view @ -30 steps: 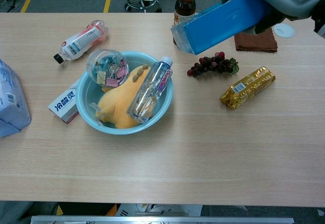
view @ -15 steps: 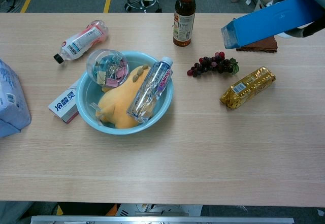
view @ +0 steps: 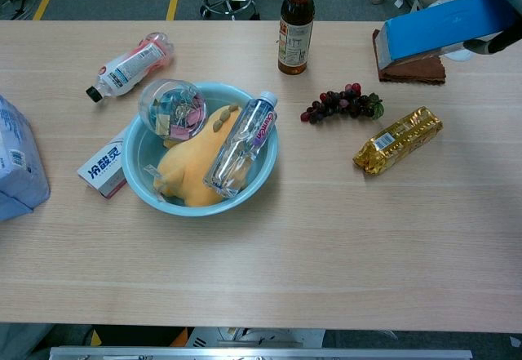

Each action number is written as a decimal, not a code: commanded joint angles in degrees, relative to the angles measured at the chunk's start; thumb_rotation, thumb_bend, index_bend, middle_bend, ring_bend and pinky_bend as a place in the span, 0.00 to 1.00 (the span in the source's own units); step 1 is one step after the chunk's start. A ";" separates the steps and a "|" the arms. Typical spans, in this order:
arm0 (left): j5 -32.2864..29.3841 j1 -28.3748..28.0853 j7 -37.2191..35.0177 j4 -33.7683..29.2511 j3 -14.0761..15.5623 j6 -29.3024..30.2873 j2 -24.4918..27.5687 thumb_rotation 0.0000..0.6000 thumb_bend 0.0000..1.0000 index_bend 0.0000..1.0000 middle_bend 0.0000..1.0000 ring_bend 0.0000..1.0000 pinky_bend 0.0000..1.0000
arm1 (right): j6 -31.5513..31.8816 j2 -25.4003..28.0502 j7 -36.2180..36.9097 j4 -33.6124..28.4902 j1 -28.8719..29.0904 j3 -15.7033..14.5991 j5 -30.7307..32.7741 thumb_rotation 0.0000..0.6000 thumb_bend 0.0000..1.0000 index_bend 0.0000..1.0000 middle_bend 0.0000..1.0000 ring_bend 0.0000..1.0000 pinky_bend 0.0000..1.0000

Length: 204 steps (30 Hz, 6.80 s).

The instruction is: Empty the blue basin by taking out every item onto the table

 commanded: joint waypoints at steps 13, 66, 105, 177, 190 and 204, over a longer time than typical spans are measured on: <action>0.02 -0.13 -0.35 0.34 0.32 -0.34 -0.05 1.00 0.17 0.06 0.05 0.02 0.13 | -5.56 -13.00 -3.20 11.70 4.18 3.24 8.75 1.00 0.28 0.70 0.59 0.57 0.73; -0.46 1.38 -2.46 1.55 0.78 1.38 0.64 1.00 0.17 0.06 0.06 0.02 0.13 | -16.02 -6.52 -23.67 -20.73 12.23 -3.09 -6.82 1.00 0.15 0.25 0.34 0.26 0.44; -2.06 2.23 -4.26 2.78 0.68 1.26 1.85 1.00 0.17 0.06 0.06 0.02 0.13 | -17.10 -24.48 -28.09 -3.89 22.28 -2.70 4.21 1.00 0.15 0.25 0.34 0.26 0.43; -0.07 1.86 -1.40 -0.71 1.17 0.77 2.72 1.00 0.17 0.06 0.06 0.02 0.13 | -7.71 -3.44 -8.44 -8.18 9.55 -13.13 -15.71 1.00 0.33 0.62 0.58 0.58 0.71; -0.17 1.77 -0.72 -1.16 1.30 0.44 2.61 1.00 0.17 0.06 0.06 0.02 0.13 | -13.67 -8.04 -10.19 -1.80 8.83 -13.82 -15.51 1.00 0.33 0.62 0.57 0.54 0.70; -0.56 1.20 -0.76 -0.68 1.25 -0.54 2.23 1.00 0.17 0.06 0.06 0.02 0.13 | -16.03 -12.02 -18.73 0.41 7.94 -10.84 -5.66 1.00 0.31 0.24 0.30 0.26 0.48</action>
